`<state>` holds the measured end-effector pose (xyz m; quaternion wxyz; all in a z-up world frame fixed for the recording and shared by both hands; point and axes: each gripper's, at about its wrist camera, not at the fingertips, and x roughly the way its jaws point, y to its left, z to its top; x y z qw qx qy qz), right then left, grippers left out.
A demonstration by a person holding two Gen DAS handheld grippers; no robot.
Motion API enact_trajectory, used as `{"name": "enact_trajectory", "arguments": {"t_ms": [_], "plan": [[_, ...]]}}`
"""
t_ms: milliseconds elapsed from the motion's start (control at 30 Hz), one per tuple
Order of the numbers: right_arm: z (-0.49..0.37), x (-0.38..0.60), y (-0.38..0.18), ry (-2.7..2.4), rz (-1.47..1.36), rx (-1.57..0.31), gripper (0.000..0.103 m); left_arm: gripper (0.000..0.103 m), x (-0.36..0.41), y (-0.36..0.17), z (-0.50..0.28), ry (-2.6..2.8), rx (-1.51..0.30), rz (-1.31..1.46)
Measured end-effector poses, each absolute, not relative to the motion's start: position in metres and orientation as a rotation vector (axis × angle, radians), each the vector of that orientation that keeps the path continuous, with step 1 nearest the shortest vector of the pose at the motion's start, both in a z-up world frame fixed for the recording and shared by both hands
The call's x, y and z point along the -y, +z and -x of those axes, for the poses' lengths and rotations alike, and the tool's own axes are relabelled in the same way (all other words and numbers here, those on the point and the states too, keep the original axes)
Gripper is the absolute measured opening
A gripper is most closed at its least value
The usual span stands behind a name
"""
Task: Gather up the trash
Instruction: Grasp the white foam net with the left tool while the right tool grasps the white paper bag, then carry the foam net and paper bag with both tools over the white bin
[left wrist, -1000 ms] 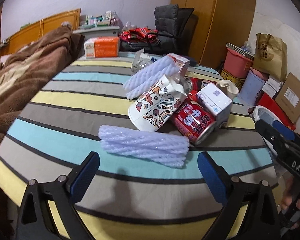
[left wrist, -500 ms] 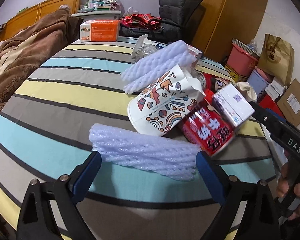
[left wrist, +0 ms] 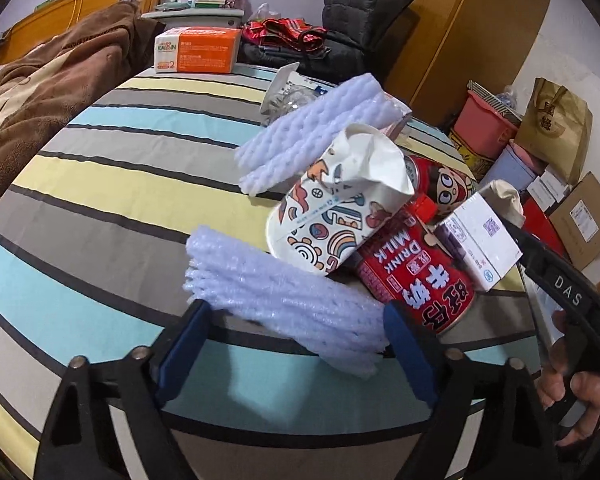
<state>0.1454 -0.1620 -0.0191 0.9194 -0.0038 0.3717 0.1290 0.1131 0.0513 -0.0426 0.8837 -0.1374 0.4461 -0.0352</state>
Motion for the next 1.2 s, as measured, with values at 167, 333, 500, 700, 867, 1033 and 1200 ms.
{"name": "enact_trajectory", "arguments": {"t_ms": [167,333,500,700,867,1033,1200], "plan": [[-0.146,0.166,-0.017,0.268,-0.006,-0.762,0.013,0.060,-0.064,-0.042,-0.113,-0.101,-0.948,0.358],[-0.141,0.168,-0.015,0.285,-0.026,-0.748,0.011,0.050,-0.065,-0.038,-0.107,-0.119,-0.961,0.330],[-0.136,0.173,-0.012,0.275,-0.036,-0.718,0.010,0.048,-0.073,-0.035,-0.107,-0.077,-0.948,0.358],[-0.131,0.179,-0.008,0.271,-0.042,-0.699,0.009,0.062,-0.080,-0.042,-0.120,-0.011,-0.969,0.449],[-0.125,0.186,-0.006,0.278,-0.054,-0.679,0.009,0.067,-0.079,-0.044,-0.136,0.049,-0.949,0.446],[-0.124,0.194,-0.003,0.278,-0.066,-0.661,0.009,0.057,-0.076,-0.045,-0.142,-0.011,-0.933,0.524],[-0.124,0.201,-0.003,0.255,-0.075,-0.650,0.009,0.038,-0.073,-0.046,-0.145,-0.030,-0.930,0.518]]}}
